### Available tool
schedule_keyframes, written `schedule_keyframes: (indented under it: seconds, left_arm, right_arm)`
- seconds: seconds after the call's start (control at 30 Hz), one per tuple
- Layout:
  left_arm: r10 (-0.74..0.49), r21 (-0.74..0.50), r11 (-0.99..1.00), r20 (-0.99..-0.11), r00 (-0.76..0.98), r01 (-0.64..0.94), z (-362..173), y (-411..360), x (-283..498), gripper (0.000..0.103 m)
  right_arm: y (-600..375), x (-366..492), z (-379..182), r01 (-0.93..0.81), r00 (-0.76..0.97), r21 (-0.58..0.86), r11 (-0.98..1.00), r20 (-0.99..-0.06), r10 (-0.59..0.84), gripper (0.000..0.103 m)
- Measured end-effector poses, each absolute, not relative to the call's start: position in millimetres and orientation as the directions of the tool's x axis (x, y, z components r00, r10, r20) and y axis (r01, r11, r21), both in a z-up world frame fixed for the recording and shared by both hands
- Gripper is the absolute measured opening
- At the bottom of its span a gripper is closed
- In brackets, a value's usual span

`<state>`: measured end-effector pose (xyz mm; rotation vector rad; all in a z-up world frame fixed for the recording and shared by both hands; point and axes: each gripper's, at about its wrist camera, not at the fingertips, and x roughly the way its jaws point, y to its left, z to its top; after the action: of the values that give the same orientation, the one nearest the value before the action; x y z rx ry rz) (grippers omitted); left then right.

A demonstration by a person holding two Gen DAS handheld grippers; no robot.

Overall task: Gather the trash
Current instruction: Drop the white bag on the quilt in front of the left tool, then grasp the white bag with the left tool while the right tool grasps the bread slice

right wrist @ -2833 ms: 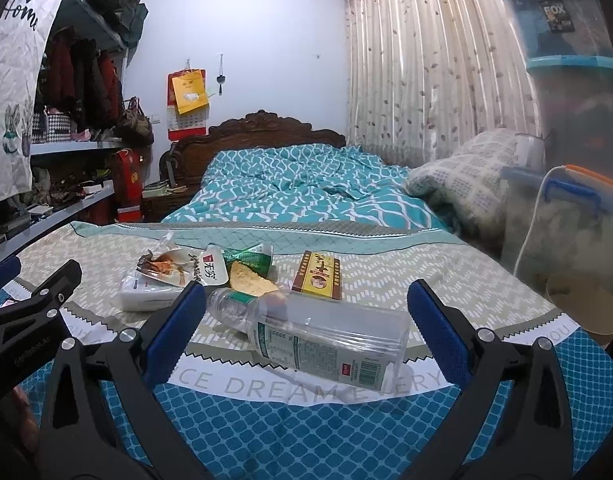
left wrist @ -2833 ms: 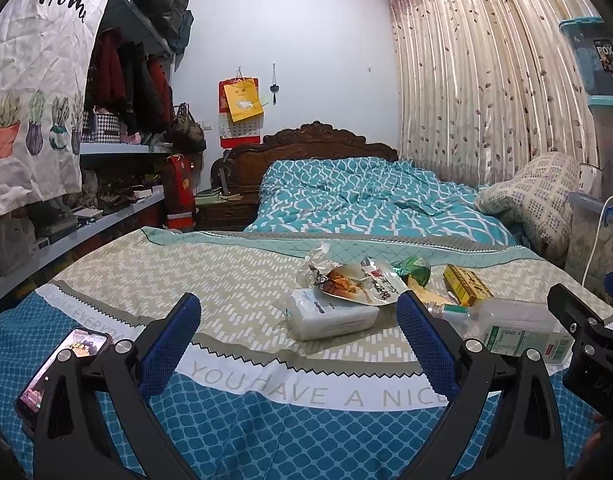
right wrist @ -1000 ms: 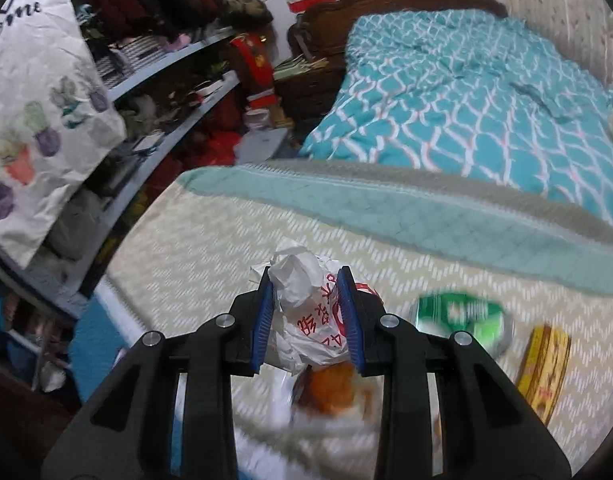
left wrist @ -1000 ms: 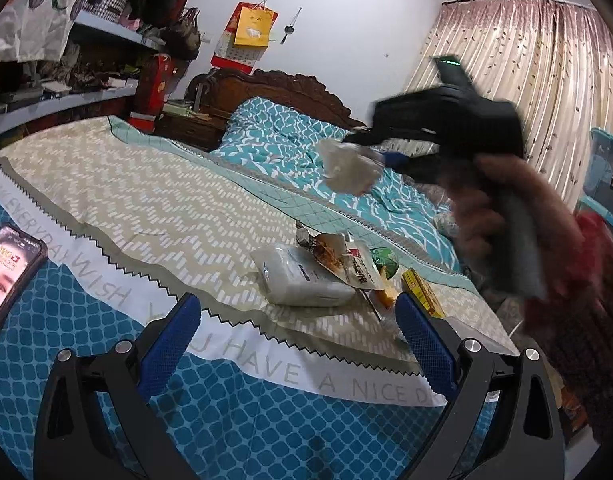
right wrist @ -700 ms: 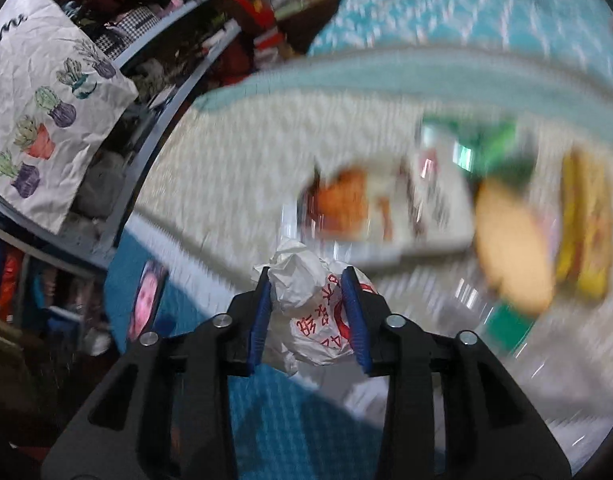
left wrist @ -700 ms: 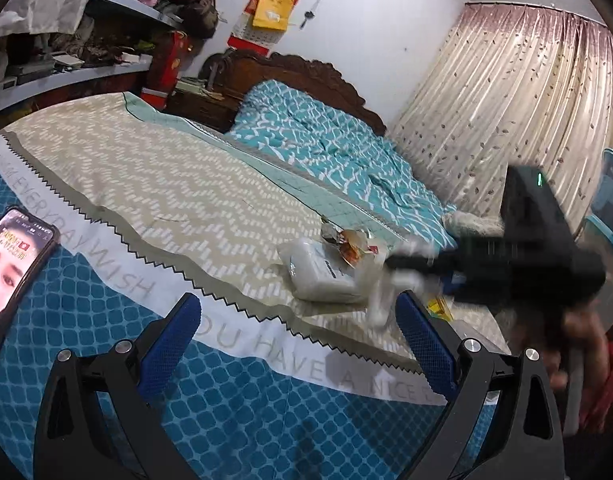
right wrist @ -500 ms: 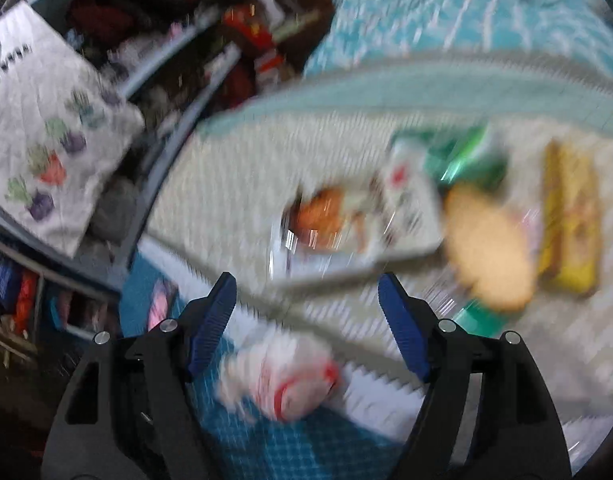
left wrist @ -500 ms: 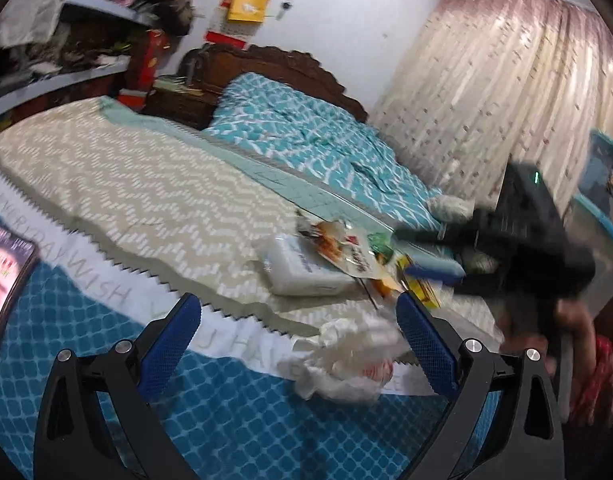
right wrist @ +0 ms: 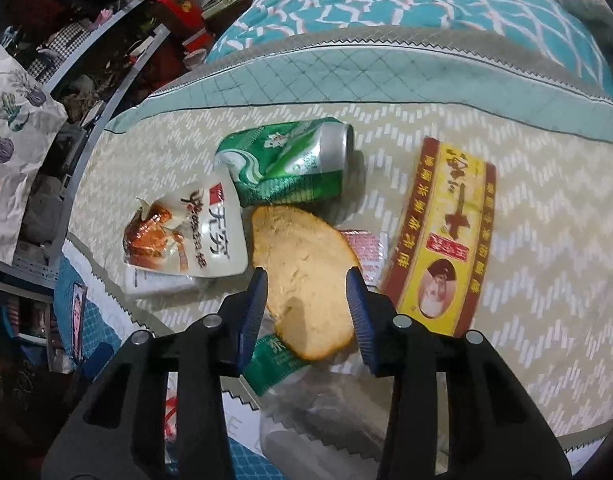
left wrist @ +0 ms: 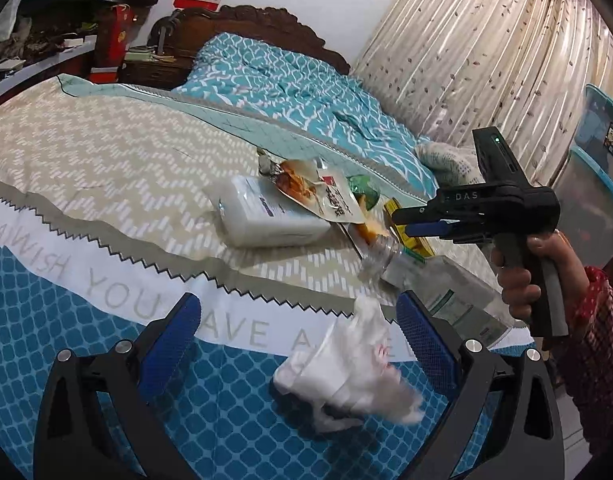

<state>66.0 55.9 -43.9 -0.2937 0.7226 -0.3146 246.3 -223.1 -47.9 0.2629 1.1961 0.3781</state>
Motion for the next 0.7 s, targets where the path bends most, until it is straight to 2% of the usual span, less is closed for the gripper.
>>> schedule_keyframes:
  seconds: [0.13,0.23,0.37,0.7]
  left_arm:
    - [-0.392,-0.355,0.911,-0.591,0.705,0.209,-44,51,65,0.094]
    - [-0.392,-0.344,0.913,-0.586,0.709,0.22,-44,49,62,0.094]
    - [-0.395,-0.35,0.911,-0.588,0.706,0.218,-44,49,64,0.094]
    - [-0.409,-0.376,0.902,-0.589,0.697,0.212,-47,54,66,0.094]
  right_arm:
    - [-240,235,-59,-0.076,0.287,0.449,0.89,-0.845,0.451,0.04]
    - [-248,225,-78,-0.017,0.221,0.561,0.828,-0.805,0.55,0.039]
    - [-235,207,-82,-0.05,0.17,0.643,0.764,-0.749,0.641,0.039]
    - [-248,220,-96,0.113,0.232,0.729,0.675,-0.68,0.696,0.041]
